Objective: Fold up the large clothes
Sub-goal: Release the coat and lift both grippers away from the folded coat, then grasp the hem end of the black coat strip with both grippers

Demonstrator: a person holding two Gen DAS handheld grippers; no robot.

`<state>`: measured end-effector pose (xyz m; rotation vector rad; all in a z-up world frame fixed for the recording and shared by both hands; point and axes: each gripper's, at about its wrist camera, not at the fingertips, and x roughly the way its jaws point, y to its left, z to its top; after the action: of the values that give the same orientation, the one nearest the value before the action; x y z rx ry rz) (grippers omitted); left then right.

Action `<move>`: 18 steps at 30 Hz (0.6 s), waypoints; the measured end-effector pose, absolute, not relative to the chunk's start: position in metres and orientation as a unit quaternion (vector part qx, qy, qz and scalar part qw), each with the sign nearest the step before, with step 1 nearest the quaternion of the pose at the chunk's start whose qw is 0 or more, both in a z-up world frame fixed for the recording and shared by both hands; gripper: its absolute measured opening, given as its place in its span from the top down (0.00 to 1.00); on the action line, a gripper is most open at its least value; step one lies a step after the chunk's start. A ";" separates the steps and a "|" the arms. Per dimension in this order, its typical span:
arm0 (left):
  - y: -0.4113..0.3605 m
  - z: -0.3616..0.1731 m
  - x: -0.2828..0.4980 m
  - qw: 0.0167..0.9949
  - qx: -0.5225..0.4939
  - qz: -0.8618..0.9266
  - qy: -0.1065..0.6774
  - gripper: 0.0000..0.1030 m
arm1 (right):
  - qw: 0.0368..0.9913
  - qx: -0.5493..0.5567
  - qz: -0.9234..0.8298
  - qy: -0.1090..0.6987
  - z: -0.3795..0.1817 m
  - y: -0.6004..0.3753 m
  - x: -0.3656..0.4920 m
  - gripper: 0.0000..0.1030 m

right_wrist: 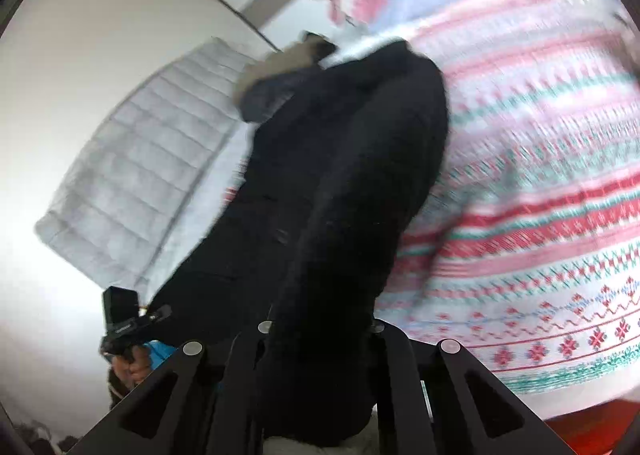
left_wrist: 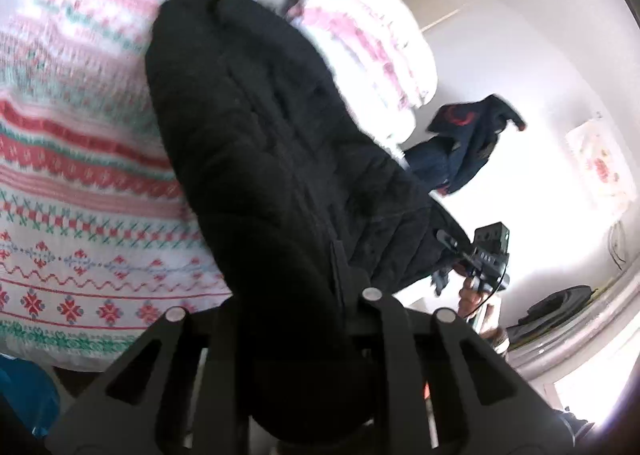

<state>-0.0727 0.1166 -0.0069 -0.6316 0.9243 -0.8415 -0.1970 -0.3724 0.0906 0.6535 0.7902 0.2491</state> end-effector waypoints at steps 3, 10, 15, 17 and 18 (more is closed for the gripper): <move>0.134 0.019 -0.091 0.774 -0.301 -0.398 0.390 0.83 | 0.881 0.293 0.141 0.345 0.122 -0.357 -0.212 0.89; 0.207 0.092 -0.158 0.792 -0.322 -0.436 0.280 0.84 | 0.916 0.259 0.157 0.263 0.203 -0.337 -0.275 0.89; 0.228 0.140 -0.168 0.807 -0.316 -0.452 0.210 0.86 | 0.937 0.219 0.160 0.217 0.261 -0.322 -0.290 0.89; 0.222 0.143 -0.147 0.818 -0.316 -0.432 0.211 0.86 | 0.942 0.213 0.151 0.211 0.270 -0.322 -0.277 0.89; 0.220 0.141 -0.125 0.826 -0.322 -0.411 0.214 0.86 | 0.941 0.220 0.147 0.213 0.270 -0.325 -0.262 0.89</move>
<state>-0.1254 0.2200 0.1407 -0.6838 0.4540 -0.8736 -0.2621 -0.3254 0.2703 0.4481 0.4345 0.2993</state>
